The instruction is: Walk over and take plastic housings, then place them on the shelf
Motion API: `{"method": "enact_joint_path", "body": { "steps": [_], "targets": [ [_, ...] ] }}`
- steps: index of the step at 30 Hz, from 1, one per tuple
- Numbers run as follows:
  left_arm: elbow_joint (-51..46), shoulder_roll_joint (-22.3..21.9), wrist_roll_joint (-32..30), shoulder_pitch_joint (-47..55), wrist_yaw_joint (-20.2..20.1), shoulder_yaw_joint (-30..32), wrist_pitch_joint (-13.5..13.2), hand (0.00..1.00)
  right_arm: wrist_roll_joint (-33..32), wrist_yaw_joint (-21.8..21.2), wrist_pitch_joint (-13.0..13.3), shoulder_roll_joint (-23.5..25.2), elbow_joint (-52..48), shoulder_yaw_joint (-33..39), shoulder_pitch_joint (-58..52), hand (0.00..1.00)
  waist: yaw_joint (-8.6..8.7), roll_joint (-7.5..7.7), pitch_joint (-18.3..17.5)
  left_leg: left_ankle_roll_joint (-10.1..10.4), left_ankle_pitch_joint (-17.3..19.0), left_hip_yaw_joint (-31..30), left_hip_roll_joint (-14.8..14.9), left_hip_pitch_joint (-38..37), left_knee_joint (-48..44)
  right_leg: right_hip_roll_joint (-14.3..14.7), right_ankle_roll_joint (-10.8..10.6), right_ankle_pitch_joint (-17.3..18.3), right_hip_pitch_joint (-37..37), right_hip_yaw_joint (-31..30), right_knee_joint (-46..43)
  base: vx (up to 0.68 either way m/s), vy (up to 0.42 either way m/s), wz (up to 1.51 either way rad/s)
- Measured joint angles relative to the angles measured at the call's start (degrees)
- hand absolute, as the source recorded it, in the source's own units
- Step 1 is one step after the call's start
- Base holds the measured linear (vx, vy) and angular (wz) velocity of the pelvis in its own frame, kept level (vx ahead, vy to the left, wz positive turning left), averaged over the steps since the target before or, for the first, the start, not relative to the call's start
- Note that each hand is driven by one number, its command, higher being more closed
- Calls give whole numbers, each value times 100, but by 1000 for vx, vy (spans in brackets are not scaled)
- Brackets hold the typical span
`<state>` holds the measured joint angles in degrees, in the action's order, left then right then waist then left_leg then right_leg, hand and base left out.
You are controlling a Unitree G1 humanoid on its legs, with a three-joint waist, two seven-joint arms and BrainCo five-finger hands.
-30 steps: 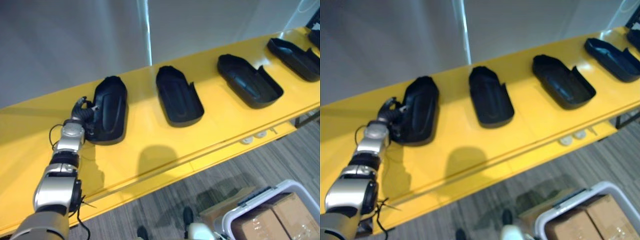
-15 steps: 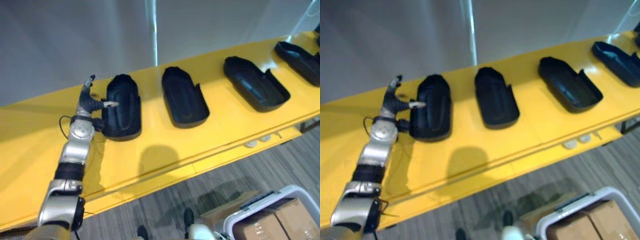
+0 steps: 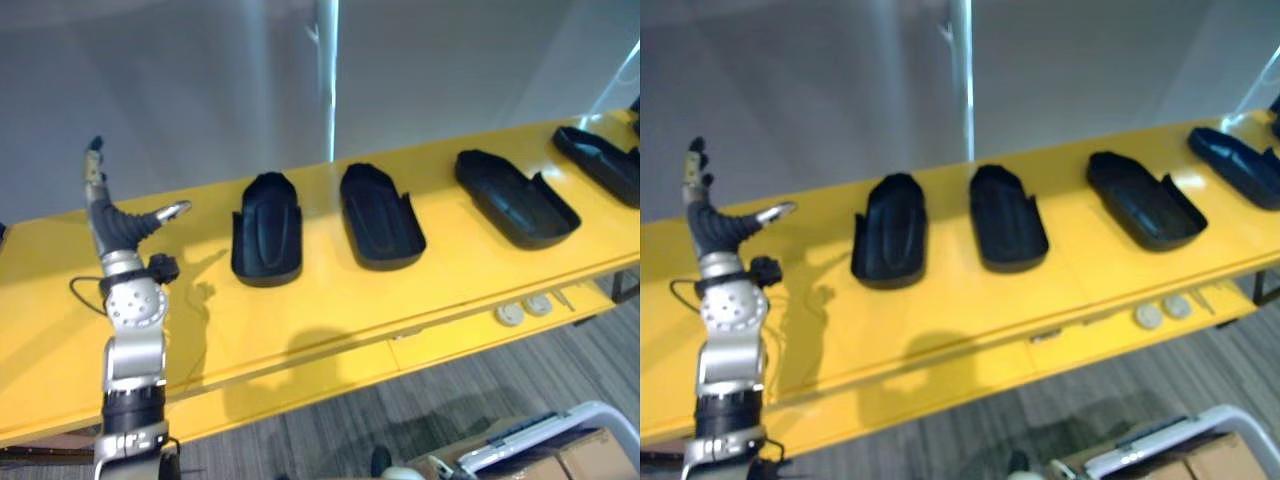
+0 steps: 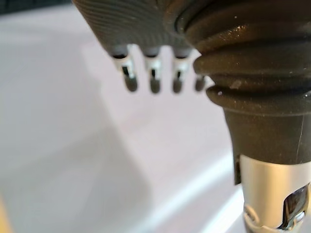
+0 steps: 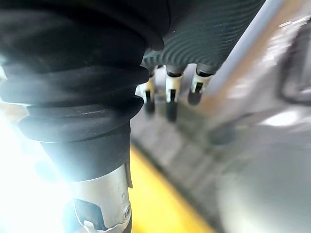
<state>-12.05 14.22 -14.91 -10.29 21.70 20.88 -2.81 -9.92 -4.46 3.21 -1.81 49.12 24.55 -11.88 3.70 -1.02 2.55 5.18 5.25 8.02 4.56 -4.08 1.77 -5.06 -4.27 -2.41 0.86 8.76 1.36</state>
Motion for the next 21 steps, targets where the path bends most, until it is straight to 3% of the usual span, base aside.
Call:
{"method": "enact_joint_path", "body": {
  "steps": [5,11,17,21],
  "targets": [
    [-752,-557,-220,860,632,770,-332,0,3,179,325,-63,-839,3,-90,0,-17,34,-142,-2,0,-26,4,-39,11,2,0,0,-63,-2,3,-23,2,1],
    [-1281,-1163,-419,1572,1367,1519,-652,0,2,467,607,-60,-1601,38,-161,0,-11,-91,-247,-10,-74,-54,10,-113,191,7,-2,0,-89,37,32,0,0,2],
    [-1286,-1564,-554,2117,2140,2167,-699,0,206,1052,810,140,-2677,444,-143,0,-56,-117,-265,-7,-77,-115,24,-94,197,12,-2,0,-102,92,44,7,1,5],
    [-1255,-1681,-522,2376,2300,2340,-705,0,403,1369,844,248,-3534,750,-139,0,-137,-81,-271,-8,-80,-135,22,-94,208,2,-3,1,-115,113,43,-2,7,3]
  ]
}}
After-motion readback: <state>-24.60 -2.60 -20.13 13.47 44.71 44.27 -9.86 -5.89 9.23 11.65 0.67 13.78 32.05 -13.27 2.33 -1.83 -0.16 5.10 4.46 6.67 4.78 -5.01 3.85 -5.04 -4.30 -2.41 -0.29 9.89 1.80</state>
